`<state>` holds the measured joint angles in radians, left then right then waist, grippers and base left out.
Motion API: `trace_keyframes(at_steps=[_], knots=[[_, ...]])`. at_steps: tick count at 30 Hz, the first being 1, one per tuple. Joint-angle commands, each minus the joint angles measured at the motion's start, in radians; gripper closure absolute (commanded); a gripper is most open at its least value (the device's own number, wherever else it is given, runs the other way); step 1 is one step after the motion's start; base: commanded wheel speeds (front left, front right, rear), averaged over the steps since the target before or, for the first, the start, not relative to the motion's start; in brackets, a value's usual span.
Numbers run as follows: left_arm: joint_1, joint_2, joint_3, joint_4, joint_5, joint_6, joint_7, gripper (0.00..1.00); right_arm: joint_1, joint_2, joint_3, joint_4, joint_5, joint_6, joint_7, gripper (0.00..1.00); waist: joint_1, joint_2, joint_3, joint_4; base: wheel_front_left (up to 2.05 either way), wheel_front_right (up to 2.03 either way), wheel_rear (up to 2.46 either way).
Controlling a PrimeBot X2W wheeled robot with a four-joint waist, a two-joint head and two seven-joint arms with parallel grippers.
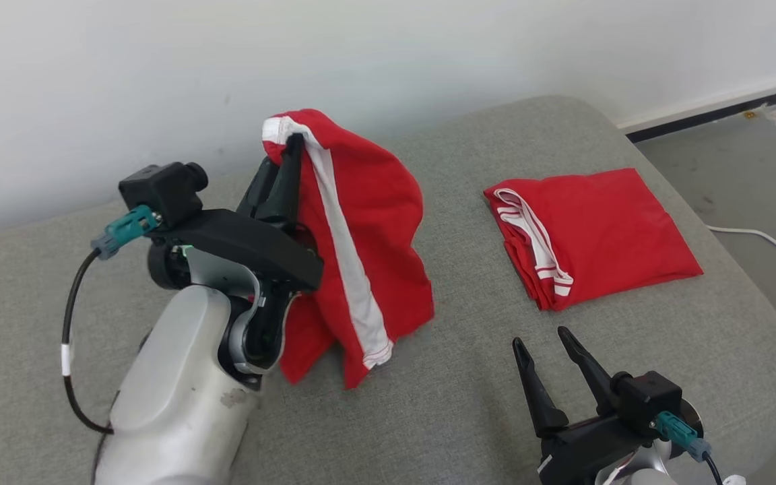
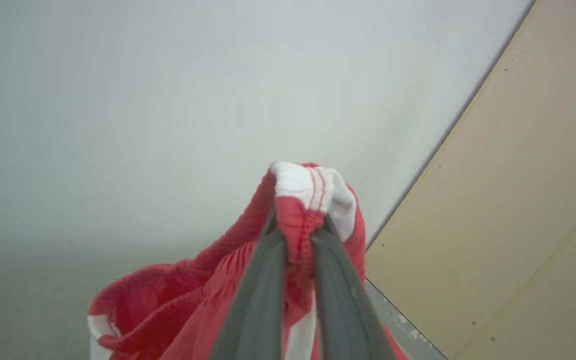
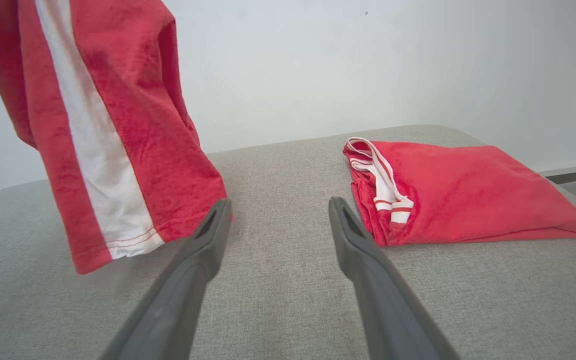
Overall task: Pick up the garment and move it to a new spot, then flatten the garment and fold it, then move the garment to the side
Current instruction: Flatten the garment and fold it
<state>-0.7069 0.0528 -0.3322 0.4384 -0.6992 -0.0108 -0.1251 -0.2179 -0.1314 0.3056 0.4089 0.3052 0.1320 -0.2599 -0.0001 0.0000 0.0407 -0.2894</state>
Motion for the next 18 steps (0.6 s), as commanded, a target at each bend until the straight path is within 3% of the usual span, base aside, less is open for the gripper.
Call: trace_keyframes(at_steps=[1, 5, 9, 18], knots=[[0.005, -0.003, -0.026, -0.020, -0.084, 0.024, -0.021, 1.00, 0.014, 0.000, -0.003, 0.001, 0.001, -0.003, -0.001, 0.00, 0.0001, 0.0000, -0.011, 0.011, 0.00, 0.00, 0.00], [0.054, 0.002, -0.106, 0.001, -0.168, 0.120, -0.057, 1.00, 0.023, -0.001, -0.009, 0.000, 0.004, -0.003, -0.002, 0.00, 0.0001, 0.0000, -0.022, 0.040, 0.00, 0.00, 0.00], [0.132, 0.031, -0.133, 0.101, -0.134, 0.176, -0.073, 1.00, 0.029, 0.004, -0.007, -0.002, 0.007, -0.003, -0.003, 0.00, 0.0001, 0.0000, -0.029, 0.073, 0.00, 0.00, 0.00], [0.252, 0.138, -0.129, 0.251, -0.107, 0.202, -0.091, 1.00, 0.028, 0.013, -0.006, 0.000, 0.008, -0.003, -0.004, 0.00, 0.0001, 0.0000, -0.030, 0.127, 0.00, 0.00, 0.00]])
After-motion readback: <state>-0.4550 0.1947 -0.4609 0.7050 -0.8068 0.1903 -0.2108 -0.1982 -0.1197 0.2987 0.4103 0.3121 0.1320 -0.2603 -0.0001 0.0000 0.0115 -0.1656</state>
